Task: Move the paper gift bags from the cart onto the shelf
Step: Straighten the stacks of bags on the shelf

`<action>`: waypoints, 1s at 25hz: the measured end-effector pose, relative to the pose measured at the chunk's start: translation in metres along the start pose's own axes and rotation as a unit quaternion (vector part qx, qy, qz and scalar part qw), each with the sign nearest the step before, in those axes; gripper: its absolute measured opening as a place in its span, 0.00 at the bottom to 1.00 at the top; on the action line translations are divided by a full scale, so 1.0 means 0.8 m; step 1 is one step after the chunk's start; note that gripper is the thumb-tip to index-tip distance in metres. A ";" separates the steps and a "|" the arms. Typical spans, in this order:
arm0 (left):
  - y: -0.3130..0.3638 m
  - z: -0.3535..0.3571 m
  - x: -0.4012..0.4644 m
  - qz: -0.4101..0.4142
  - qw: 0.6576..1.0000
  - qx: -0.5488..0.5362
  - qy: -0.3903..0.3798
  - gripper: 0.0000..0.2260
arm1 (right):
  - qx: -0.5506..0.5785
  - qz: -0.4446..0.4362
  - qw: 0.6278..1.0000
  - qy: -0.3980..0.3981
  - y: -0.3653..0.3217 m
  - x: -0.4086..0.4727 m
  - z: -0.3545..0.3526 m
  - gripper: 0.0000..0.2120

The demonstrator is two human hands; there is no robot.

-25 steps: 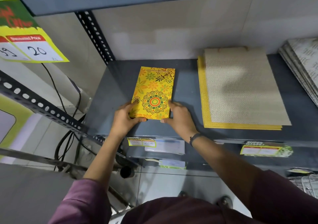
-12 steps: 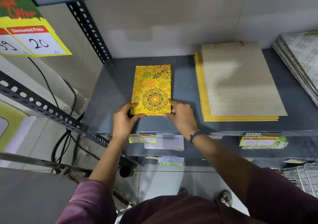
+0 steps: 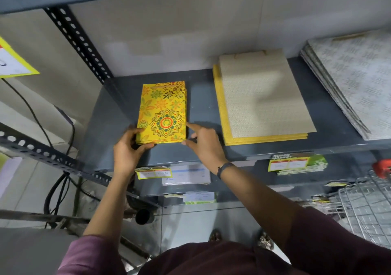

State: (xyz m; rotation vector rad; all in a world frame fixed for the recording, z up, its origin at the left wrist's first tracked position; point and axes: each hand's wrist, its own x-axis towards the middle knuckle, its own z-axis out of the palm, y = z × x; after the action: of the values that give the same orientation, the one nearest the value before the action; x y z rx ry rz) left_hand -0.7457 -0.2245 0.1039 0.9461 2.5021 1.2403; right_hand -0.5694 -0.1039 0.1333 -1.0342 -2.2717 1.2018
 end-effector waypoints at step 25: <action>0.177 0.209 -0.104 0.065 0.995 0.054 -0.051 0.31 | -0.130 0.005 0.991 -0.003 0.218 -0.038 -0.265 0.41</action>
State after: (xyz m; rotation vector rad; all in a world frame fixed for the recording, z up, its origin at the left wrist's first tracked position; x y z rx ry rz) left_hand -0.5444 -0.1048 0.0984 1.1844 2.4835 1.0694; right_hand -0.3440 0.0544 0.1111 -1.1351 -2.4777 0.9295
